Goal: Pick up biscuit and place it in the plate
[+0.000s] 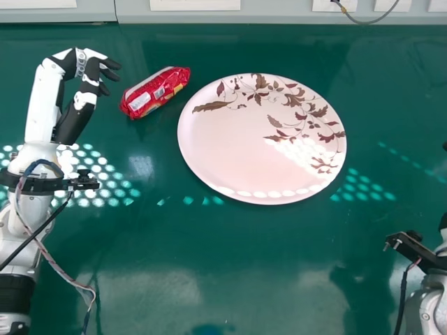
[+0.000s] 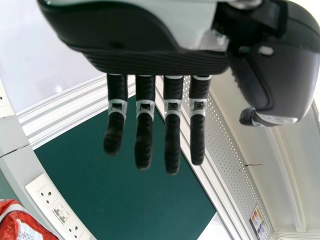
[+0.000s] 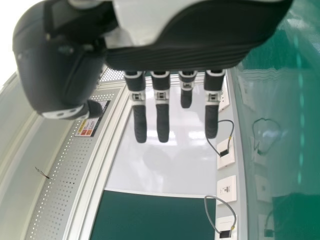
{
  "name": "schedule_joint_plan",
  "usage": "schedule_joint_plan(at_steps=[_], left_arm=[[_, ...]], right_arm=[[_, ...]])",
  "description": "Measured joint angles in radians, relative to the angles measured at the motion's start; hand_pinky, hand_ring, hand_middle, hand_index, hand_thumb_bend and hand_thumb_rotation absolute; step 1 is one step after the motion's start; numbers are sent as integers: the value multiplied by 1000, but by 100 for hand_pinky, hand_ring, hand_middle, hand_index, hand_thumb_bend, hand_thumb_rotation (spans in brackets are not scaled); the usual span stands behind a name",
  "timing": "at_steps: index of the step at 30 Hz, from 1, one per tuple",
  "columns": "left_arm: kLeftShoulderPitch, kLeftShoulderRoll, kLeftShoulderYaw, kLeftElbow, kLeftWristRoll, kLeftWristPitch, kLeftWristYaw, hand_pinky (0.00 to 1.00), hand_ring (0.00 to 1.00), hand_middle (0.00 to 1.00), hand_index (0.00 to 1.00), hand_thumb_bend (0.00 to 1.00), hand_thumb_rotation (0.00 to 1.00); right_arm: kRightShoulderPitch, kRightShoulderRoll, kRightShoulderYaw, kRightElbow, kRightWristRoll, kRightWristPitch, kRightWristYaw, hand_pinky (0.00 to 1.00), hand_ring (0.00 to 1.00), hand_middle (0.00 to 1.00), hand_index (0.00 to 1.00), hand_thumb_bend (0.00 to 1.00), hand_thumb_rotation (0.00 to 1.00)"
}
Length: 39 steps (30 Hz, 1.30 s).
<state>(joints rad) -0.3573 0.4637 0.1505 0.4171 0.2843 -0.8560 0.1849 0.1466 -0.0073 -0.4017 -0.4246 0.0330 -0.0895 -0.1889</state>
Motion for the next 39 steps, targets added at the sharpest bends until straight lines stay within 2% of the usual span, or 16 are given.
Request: schedule_joint_plan(at_steps=[5, 13, 15, 17, 21, 24, 25, 27, 30, 32, 36, 38, 39], left_arm=[[-3, -23, 0, 28, 49, -12, 68, 28, 32, 37, 48, 48, 5], [-14, -60, -3, 84, 59, -23, 132, 28, 32, 37, 48, 48, 5], [-21, -61, -4, 99, 55, -29, 132, 29, 34, 40, 48, 48, 4], [-23, -62, -5, 98, 44, -24, 121, 37, 44, 49, 50, 52, 6], [-19, -59, -7, 75, 44, 38, 85, 55, 65, 69, 70, 78, 14], [-15, -47, -11, 25, 46, 88, 45, 70, 78, 81, 82, 95, 27], [-14, -37, -14, 2, 46, 116, 20, 75, 83, 86, 86, 98, 32], [-12, -16, -18, -40, 42, 178, -37, 81, 91, 94, 93, 100, 40], [-11, 17, -24, -71, 45, 253, -106, 85, 98, 99, 99, 100, 44], [-10, 35, -28, -90, 49, 293, -137, 86, 100, 100, 100, 100, 39], [-11, 60, -47, -111, 68, 327, -166, 86, 100, 100, 100, 100, 32], [-16, 69, -63, -111, 102, 346, -166, 85, 100, 100, 100, 100, 33], [-20, 74, -70, -111, 125, 356, -165, 87, 100, 100, 100, 100, 40]], right_arm=[[2, 0, 3, 0, -3, 0, 2, 65, 74, 76, 74, 54, 25], [3, 0, 21, 0, -6, 1, 3, 65, 74, 76, 74, 57, 26], [3, 0, 23, 0, -7, 2, 3, 65, 75, 76, 75, 57, 27], [3, -2, 23, 0, -7, 2, 3, 65, 74, 76, 75, 58, 27], [3, -3, 23, 0, -8, 2, 2, 64, 74, 76, 74, 57, 26], [3, -3, 24, -2, -10, 3, 2, 64, 74, 76, 75, 56, 27], [4, -3, 24, -3, -12, 4, 1, 65, 74, 76, 75, 55, 27], [4, -3, 25, -8, -12, 5, 1, 65, 74, 76, 75, 54, 26], [4, -3, 25, -12, -13, 5, 1, 64, 73, 75, 75, 54, 26], [4, -3, 25, -12, -14, 5, 1, 64, 73, 75, 75, 53, 25], [4, -3, 26, -15, -14, 6, 1, 64, 73, 75, 74, 54, 25], [4, -3, 26, -20, -13, 10, 1, 65, 74, 76, 74, 54, 25], [3, -3, 26, -20, -13, 11, 1, 65, 74, 75, 74, 55, 25]])
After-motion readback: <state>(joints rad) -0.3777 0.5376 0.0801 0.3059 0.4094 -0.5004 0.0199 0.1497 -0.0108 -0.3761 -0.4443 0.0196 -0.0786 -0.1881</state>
